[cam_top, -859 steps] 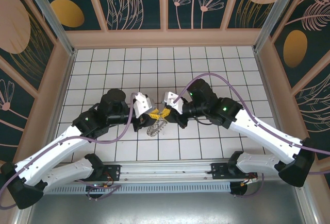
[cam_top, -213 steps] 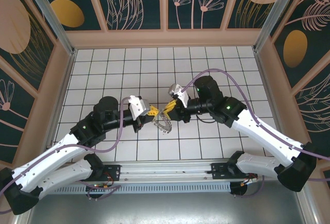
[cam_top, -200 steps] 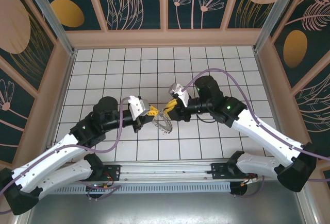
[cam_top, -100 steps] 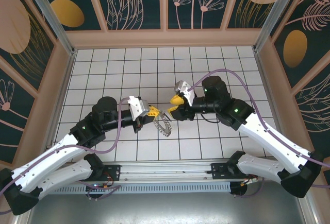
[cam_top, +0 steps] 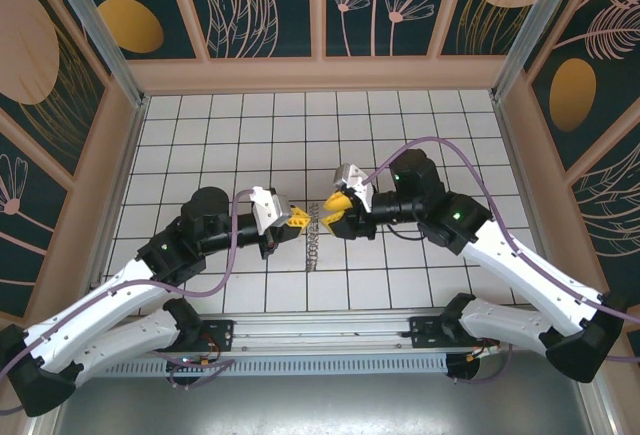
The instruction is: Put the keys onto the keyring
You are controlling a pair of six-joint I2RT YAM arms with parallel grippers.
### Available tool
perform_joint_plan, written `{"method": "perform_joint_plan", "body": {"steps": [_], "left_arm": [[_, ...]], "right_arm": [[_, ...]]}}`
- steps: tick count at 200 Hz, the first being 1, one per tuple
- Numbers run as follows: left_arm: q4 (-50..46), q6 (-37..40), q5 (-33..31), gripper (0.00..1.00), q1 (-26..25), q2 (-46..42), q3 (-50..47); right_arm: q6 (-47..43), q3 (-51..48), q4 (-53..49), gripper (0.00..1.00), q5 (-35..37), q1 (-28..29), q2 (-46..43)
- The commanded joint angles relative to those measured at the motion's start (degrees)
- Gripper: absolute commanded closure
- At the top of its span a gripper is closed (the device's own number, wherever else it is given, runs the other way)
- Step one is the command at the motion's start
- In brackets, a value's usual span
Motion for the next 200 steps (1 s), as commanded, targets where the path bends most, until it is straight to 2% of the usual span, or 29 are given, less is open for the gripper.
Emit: {"method": "perform_joint_plan", "body": {"steps": [1,83,157,200], "left_arm": [[2.7,-0.7,1.5,1.0,-0.4,-0.2,1.9],[2.8,-0.9,2.0,1.0,-0.4,-0.2,1.8],[2.9,-0.7,1.8,1.0,-0.4,-0.5,1.4],[3.1,-0.8,2.1,1.0,-0.4,-0.9,1.5]], "right_arm": [[-1.4,-0.1,1.8,0.64,-1.7,0.9,0.7],[-0.8,-0.7,2.3,0.73,0.5,1.1,2.2],[-0.9,-1.2,2.5,1.0,0.2,1.2,2.5],[-1.1,-1.1,1.7,1.0,-0.3,1.2,3.8]]}}
